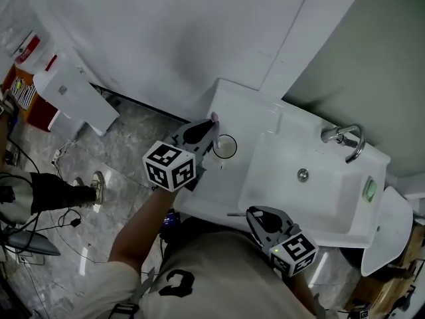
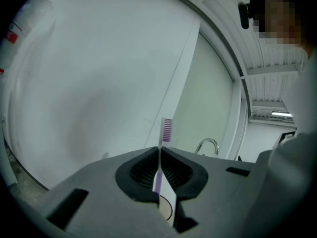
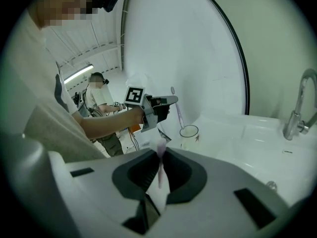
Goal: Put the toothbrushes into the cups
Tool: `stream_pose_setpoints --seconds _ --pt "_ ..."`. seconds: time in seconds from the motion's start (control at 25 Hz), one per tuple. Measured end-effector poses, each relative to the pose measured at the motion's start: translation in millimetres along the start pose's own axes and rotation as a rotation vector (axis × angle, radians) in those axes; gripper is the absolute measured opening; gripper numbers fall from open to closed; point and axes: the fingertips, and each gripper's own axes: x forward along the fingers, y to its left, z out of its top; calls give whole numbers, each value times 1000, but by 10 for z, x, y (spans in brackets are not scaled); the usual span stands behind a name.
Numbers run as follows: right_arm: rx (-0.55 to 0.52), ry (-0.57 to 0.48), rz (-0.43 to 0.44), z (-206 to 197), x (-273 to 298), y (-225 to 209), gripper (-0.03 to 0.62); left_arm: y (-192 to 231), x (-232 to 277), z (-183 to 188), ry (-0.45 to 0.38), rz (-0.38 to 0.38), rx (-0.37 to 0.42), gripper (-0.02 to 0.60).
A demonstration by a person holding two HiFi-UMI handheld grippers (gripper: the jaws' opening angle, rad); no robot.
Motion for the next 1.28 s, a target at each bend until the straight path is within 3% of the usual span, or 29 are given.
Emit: stream_pose_setpoints --seconds 0.52,1.28 --pt "43 -23 -37 33 -154 -366 35 116 258 -448 91 63 -19 29" --pt "35 -15 -58 35 -186 -323 35 248 100 -865 143 119 -61 29"
